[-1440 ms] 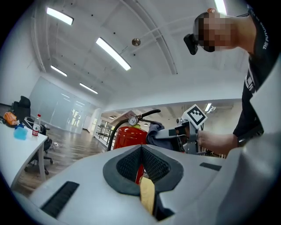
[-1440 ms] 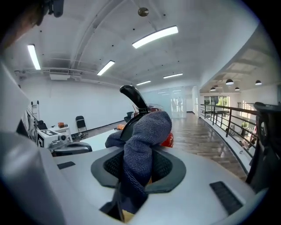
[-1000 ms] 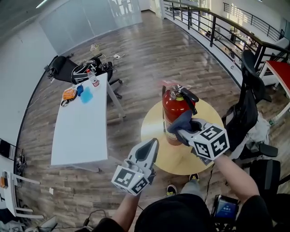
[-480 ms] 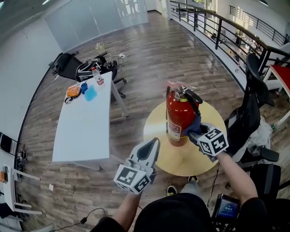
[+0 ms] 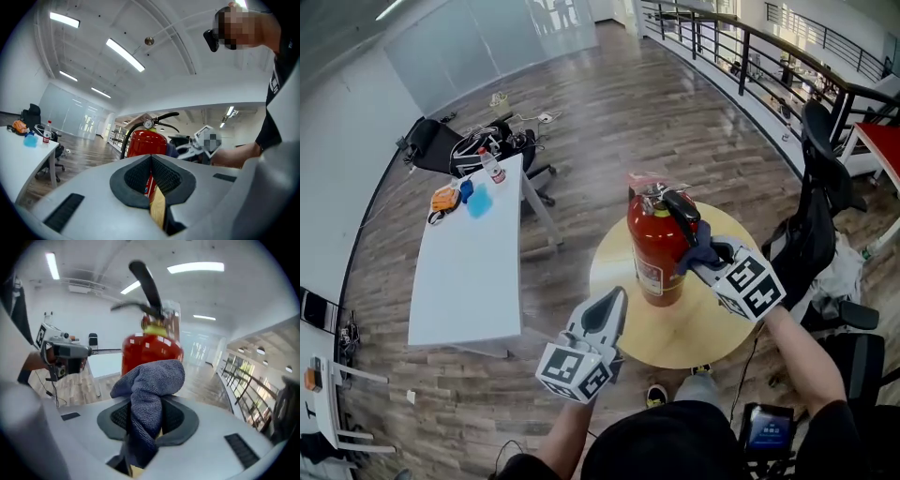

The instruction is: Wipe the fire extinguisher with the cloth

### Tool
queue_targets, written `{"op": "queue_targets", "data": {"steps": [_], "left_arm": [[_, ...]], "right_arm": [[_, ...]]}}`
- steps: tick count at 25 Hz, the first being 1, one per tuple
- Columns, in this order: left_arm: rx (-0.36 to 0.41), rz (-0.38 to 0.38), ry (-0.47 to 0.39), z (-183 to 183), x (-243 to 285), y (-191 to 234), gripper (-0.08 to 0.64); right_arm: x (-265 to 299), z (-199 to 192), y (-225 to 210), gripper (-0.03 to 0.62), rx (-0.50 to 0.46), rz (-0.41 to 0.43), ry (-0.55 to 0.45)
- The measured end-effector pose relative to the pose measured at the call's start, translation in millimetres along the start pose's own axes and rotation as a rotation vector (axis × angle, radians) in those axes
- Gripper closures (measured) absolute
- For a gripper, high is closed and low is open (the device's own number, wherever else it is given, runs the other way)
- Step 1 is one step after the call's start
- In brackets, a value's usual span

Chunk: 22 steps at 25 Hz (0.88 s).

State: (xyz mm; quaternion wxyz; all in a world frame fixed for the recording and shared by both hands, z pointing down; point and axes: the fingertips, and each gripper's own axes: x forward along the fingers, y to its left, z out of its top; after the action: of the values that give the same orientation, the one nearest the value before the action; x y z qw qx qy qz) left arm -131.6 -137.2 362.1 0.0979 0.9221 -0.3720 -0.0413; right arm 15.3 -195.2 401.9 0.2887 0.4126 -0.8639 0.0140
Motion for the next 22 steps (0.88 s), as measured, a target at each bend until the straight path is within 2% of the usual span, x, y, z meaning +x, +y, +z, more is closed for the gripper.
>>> {"op": "queue_targets", "data": {"steps": [2, 4, 6, 9, 11, 13, 17, 20, 22], "left_arm": [[0.007, 0.023, 0.011, -0.4, 10.2, 2.3, 0.537], [0.005, 0.057, 0.013, 2.0, 21.5, 5.3, 0.537], [0.001, 0.078, 0.010, 5.5, 35.1, 3.9, 0.537], [0.000, 0.101, 0.020, 6.2, 57.1, -4.3, 0.537], [0.011, 0.134, 0.025, 6.7, 68.2, -6.6, 0.537], [0.016, 0.169, 0.024, 8.6, 78.1, -4.8, 0.537], [0.022, 0.229, 0.025, 9.3, 89.2, -0.3, 0.537], [0.030, 0.264, 0.026, 7.1, 89.0, 0.3, 0.537], [0.032, 0.285, 0.029, 4.9, 89.2, 1.0, 0.537]], "right_arm": [[-15.5, 28.1, -10.7, 0.471, -0.105, 0.018, -0.021], [-18.7, 34.0, -18.0, 0.471, -0.144, 0.080, -0.003], [-11.2, 21.3, -25.2, 0.471, -0.137, 0.146, 0.045], [16.6, -20.2, -36.2, 0.471, -0.160, 0.190, 0.161], [29.9, -36.0, -42.3, 0.471, -0.177, 0.219, 0.177], [34.4, -34.0, -51.6, 0.471, -0.236, 0.233, 0.168], [22.7, 16.9, -74.9, 0.471, -0.523, 0.178, 0.089], [8.0, 55.7, -80.9, 0.471, -0.827, 0.121, 0.046], [5.3, 67.2, -81.7, 0.471, -1.016, 0.084, 0.038]]}}
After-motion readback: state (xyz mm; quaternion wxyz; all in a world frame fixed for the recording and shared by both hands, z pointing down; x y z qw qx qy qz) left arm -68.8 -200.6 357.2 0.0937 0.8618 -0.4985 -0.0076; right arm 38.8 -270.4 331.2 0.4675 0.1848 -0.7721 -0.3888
